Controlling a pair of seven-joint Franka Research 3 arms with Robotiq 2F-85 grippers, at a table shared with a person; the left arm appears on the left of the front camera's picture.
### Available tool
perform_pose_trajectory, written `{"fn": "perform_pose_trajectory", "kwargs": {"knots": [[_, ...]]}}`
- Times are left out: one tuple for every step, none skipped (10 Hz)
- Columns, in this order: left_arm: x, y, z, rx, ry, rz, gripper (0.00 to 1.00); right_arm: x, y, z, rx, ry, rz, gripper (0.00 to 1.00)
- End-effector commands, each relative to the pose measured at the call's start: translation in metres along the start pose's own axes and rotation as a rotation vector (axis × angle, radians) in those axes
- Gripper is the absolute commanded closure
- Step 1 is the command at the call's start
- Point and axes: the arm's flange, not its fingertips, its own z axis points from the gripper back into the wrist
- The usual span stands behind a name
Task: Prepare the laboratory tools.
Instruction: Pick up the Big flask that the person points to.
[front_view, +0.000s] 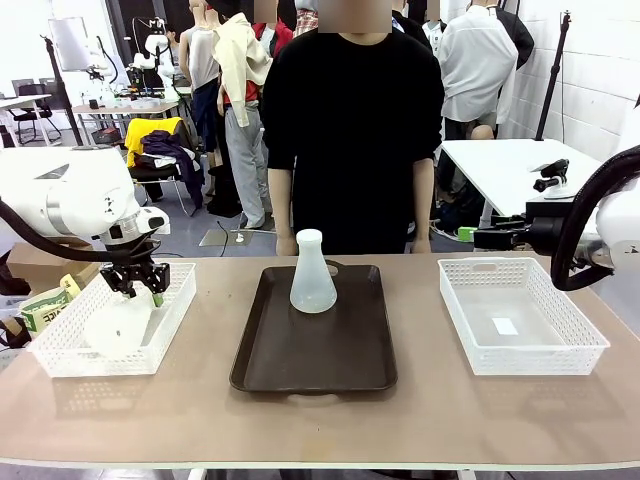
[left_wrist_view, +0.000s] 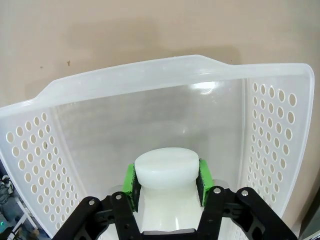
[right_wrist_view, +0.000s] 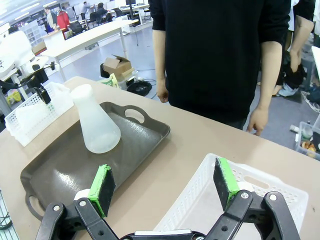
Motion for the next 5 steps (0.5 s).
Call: {"fn": "perform_pose_trajectory", "kwargs": {"knots": [[0.0,-0.0014,-0.004,0.053,-0.016,0.02,1.0,-0.001,0.0008,0.0003,0.002,0.009,-0.011,0.0],[-0.0004,-0.0012,-0.0029,0.054,-0.019,0.023,1.0,-0.001,0.0008,0.0003,0.002,0.009,-0.011,0.0],[-0.0014,-0.0008,-0.0022,0.053,-0.021,0.026,1.0,-0.001,0.0008,0.0003,0.002,0.009,-0.011,0.0],[-0.0022,-0.0003,-0.002,0.051,-0.02,0.027,1.0,-0.001,0.0008,0.0003,0.002,0.009,-0.011,0.0],[-0.0029,0.0061,-0.0045,0.021,0.04,0.063,1.0,-0.001,0.0008,0.0003,0.002,0.009,-0.011,0.0]]}}
